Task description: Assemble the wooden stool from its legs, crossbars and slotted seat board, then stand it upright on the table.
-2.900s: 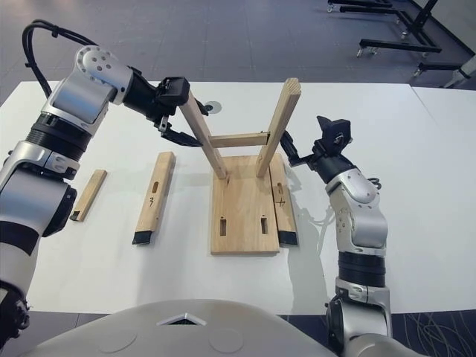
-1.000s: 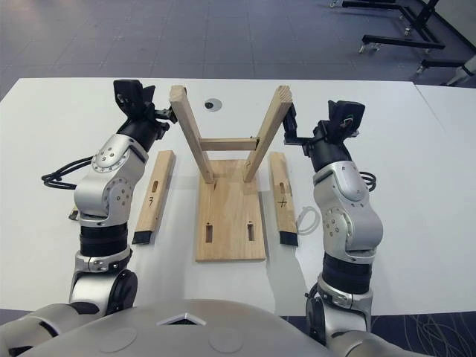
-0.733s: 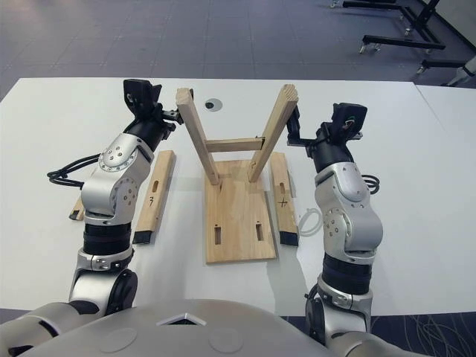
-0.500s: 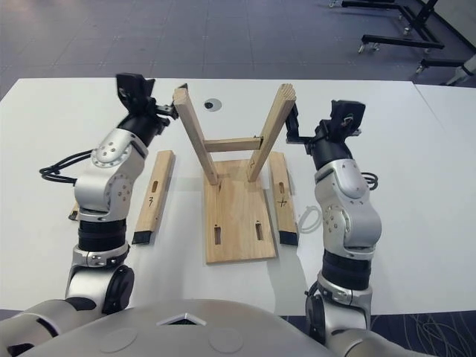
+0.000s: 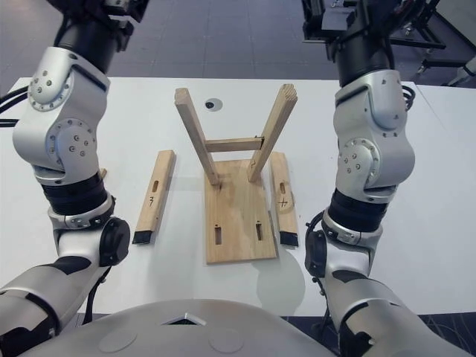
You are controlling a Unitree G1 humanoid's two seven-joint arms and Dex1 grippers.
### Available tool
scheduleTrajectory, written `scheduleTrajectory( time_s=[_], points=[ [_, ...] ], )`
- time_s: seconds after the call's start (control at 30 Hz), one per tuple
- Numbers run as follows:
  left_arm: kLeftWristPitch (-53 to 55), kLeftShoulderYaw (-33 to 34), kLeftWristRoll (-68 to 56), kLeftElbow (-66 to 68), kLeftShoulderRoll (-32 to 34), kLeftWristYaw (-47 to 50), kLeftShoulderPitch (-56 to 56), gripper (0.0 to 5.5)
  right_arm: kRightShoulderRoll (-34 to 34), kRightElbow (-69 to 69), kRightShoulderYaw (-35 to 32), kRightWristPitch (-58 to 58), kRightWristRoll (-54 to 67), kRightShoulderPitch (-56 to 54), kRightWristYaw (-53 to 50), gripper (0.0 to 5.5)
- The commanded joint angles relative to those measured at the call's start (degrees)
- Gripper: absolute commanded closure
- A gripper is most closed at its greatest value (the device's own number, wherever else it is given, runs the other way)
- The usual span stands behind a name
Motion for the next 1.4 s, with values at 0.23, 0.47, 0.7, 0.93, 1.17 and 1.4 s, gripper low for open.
scheduleTrajectory(
  time_s=[0.23,0.47,0.7,0.93,1.17,1.4],
  points=[
    [4.22,-13.80,2.43,8.84,-3.67,-1.62,12.64,1.45,5.95,6.33,7.89,4.75,-1.83,10.12,-0.03,0.10],
    [1.03,-14.27,3.77,10.59,-3.74,-2.70,15.12,1.45,5.80,4.95,7.65,5.95,-1.60,11.09,0.51,0.10],
    [-4.99,-10.69,1.09,5.96,-6.92,-2.24,9.62,1.45,4.50,3.05,7.59,2.75,-2.49,9.12,2.67,0.10],
    [-4.96,-11.04,1.54,6.05,-6.40,-3.95,6.73,1.45,3.15,1.95,6.36,2.39,-1.06,6.84,4.75,0.10],
    [-5.10,-11.58,1.80,6.66,-6.31,-4.64,6.49,1.45,4.55,2.08,6.76,2.41,-0.63,7.67,4.14,0.10],
    [-6.94,-2.91,-2.96,0.70,-4.81,-4.09,1.41,1.45,3.49,0.56,0.55,-0.94,0.90,3.09,2.94,0.10]
  ],
)
